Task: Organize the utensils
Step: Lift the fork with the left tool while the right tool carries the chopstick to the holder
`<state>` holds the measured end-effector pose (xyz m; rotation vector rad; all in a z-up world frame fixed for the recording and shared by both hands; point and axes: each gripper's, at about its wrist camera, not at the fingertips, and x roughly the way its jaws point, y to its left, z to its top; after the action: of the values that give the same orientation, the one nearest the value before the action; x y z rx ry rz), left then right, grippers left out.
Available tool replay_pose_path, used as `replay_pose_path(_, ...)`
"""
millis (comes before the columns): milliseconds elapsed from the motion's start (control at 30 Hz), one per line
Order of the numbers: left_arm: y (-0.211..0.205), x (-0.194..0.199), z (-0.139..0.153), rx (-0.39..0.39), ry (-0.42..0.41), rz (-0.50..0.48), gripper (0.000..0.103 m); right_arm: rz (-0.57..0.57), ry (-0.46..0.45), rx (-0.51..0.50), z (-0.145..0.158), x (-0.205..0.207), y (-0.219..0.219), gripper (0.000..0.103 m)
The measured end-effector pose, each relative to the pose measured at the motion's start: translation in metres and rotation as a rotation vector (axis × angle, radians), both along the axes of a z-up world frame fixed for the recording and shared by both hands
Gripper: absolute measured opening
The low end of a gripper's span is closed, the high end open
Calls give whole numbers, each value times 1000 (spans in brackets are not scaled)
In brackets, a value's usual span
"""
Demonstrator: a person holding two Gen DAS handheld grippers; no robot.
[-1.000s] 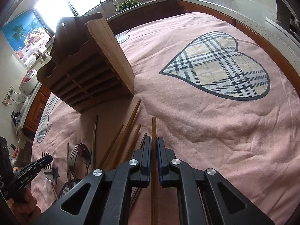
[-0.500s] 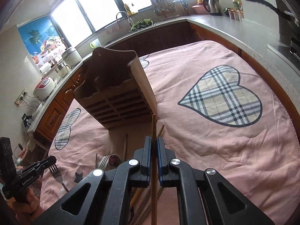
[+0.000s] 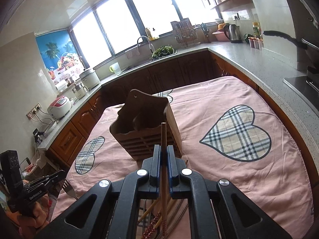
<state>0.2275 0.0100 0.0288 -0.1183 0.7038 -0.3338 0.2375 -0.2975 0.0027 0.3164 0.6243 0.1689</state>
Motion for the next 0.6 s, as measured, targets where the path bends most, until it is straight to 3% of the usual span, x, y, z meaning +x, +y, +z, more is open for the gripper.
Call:
replay_pose_path(200, 2, 16, 37, -12, -106, 29, 1, -22, -130, 26, 30, 7, -2, 5)
replay_pose_path(433, -8, 59, 75, -21, -236, 86, 1, -63, -265, 79, 62, 44, -6, 5)
replay_pose_path(600, -25, 92, 91, 23, -339, 141, 1, -99, -370, 100, 82, 76, -10, 5)
